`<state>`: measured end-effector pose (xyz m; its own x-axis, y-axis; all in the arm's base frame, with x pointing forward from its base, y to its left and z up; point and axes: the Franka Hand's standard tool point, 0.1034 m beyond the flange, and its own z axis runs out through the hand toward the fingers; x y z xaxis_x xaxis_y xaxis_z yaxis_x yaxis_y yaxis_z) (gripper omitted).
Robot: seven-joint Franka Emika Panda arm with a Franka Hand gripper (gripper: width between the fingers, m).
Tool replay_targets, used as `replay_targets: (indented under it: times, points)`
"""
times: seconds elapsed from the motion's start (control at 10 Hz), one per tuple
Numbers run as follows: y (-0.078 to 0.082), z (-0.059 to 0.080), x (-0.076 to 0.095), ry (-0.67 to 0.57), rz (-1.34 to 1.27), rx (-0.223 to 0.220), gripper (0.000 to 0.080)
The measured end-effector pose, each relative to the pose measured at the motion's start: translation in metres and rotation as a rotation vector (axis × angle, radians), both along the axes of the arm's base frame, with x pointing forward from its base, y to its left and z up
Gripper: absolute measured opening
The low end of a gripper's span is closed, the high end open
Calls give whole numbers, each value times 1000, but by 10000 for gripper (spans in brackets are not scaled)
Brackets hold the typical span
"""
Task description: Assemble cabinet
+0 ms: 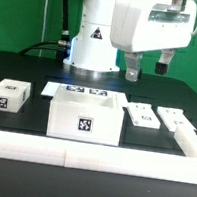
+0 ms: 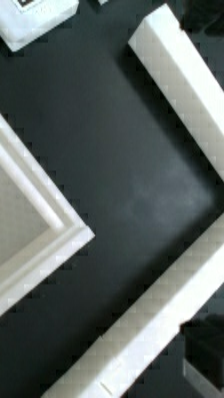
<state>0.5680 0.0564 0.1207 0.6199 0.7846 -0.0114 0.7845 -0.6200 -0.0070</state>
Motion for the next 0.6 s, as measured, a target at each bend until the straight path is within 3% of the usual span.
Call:
replay_targets:
  times: [0.2,0.6]
  points:
    - [-1,0,0,0,2,0,798]
    - [-26,-10,-5,-7,361,-22,798]
